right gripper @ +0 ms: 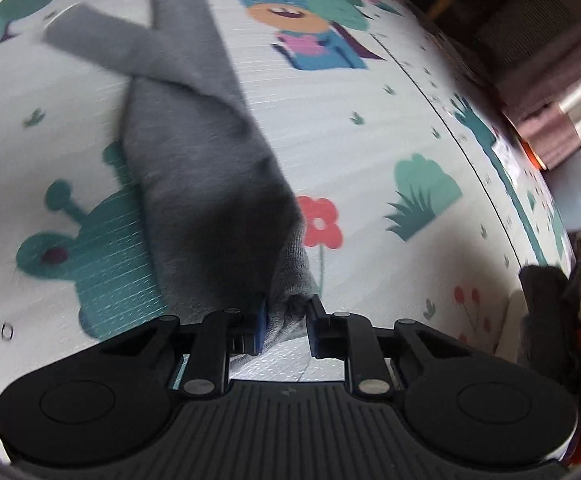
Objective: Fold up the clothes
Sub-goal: 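Lay the sweatpants on the mat while the right gripper grasps a leg cuff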
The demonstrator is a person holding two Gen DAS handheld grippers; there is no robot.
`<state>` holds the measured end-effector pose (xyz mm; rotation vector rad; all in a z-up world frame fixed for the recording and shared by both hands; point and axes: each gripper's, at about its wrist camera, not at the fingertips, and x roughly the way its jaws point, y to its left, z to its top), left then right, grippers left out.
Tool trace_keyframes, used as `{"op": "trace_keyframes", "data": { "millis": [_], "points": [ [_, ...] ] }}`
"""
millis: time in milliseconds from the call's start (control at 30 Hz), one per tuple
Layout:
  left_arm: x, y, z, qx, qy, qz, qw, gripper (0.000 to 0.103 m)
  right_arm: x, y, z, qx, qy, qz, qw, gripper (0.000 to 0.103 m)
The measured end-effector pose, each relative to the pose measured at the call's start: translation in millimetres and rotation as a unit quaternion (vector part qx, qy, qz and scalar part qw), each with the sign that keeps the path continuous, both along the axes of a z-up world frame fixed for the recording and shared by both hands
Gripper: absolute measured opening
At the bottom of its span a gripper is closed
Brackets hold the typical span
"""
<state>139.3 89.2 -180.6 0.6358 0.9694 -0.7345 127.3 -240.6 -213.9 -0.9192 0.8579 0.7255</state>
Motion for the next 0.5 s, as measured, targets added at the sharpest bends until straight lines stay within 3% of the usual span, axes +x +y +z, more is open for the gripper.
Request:
{"op": "trace_keyframes", "data": {
  "millis": [100, 200, 367, 400, 433, 467, 500],
  "points": [
    [-28, -8, -28, 0.038, 0.023, -0.047, 0.9979, 0.057, 3, 4, -4, -0.004, 0.008, 0.000, 1.000, 0.025],
    [-44, -10, -50, 0.071, 0.039, -0.063, 0.9947, 0.060, 20, 0, -1, 0.033, 0.036, -0.061, 0.997, 0.046],
    [-51, -5, -70, 0.102, 0.045, -0.072, 0.9911, 0.061, 42, -3, -1, 0.081, 0.075, -0.123, 0.986, 0.043],
    [-51, -2, -72, 0.107, 0.051, -0.077, 0.9900, 0.056, 44, -3, -1, 0.089, 0.080, -0.130, 0.984, 0.037],
    [-50, 0, -75, 0.111, 0.057, -0.081, 0.9888, 0.025, 46, -3, -1, 0.094, 0.083, -0.134, 0.983, 0.031],
    [-48, 4, -74, 0.114, 0.059, -0.086, 0.9880, 0.011, 46, -3, -1, 0.096, 0.081, -0.133, 0.983, 0.028],
    [-46, 8, -73, 0.116, 0.060, -0.090, 0.9873, 0.009, 46, -3, -1, 0.095, 0.078, -0.129, 0.984, 0.022]
  ]
}}
